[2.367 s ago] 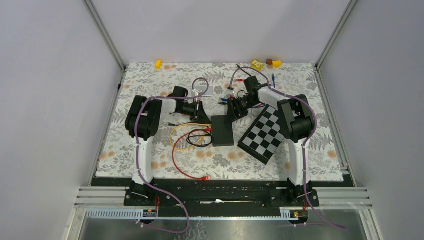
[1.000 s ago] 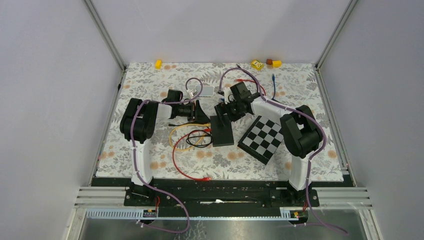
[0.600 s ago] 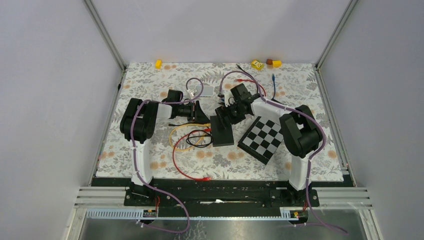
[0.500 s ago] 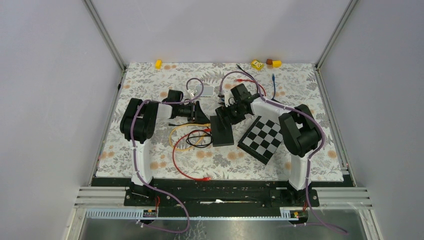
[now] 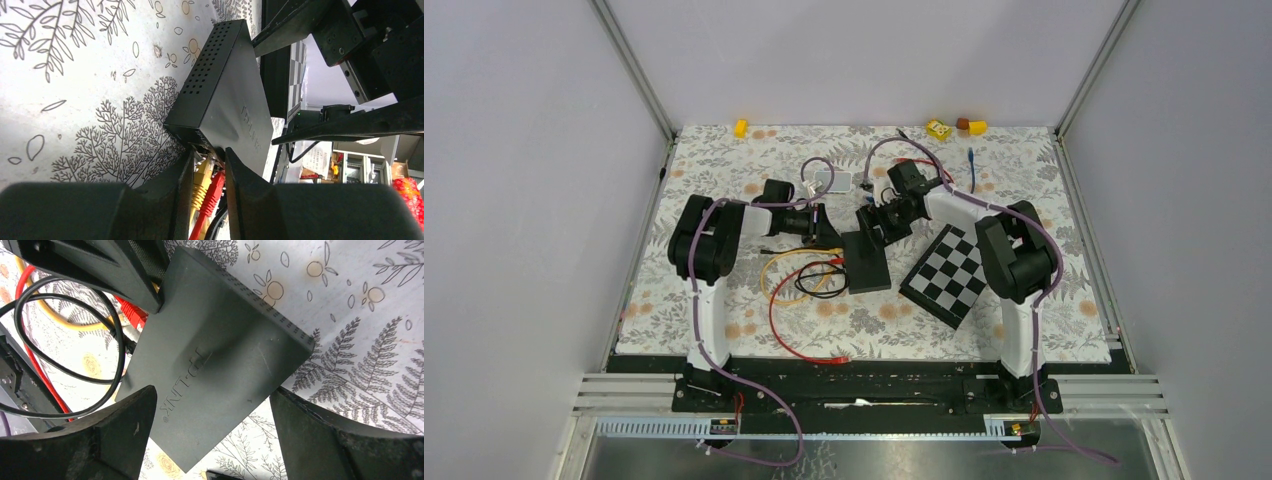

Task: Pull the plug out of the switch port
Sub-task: Pull the connector from the switch port.

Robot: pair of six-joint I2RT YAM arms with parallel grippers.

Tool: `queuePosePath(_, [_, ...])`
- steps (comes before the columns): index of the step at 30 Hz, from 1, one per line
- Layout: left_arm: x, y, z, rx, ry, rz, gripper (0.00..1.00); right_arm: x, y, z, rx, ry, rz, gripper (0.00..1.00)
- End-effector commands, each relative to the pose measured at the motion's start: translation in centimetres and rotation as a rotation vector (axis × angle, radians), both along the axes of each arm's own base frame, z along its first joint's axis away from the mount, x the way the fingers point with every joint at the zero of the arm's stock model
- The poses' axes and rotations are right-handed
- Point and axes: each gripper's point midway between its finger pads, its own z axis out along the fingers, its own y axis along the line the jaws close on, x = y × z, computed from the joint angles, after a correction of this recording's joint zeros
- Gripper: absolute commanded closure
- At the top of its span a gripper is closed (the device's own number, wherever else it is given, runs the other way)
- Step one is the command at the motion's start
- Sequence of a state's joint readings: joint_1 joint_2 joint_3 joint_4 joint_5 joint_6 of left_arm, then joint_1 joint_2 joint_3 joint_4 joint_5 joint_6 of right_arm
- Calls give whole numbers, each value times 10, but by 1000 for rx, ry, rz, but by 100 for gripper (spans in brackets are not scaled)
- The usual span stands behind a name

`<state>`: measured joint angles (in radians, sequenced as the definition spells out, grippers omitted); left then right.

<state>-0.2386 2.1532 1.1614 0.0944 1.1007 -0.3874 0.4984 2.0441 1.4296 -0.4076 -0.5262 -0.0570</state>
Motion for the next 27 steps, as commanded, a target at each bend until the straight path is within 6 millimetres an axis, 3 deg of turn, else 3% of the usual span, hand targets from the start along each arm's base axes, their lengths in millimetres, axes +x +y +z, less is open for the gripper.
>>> queuePosePath(1, [-7,-8,-35,97,47,7,75,22,31,39,161,-85,99,11])
queuePosePath(18, [13,-20,-34,53,72,92,75,24,47,48,293,30,194,20])
queuePosePath(27, [40,-25,-25,44,38,134,74,42,52,53,281,-7,198,20])
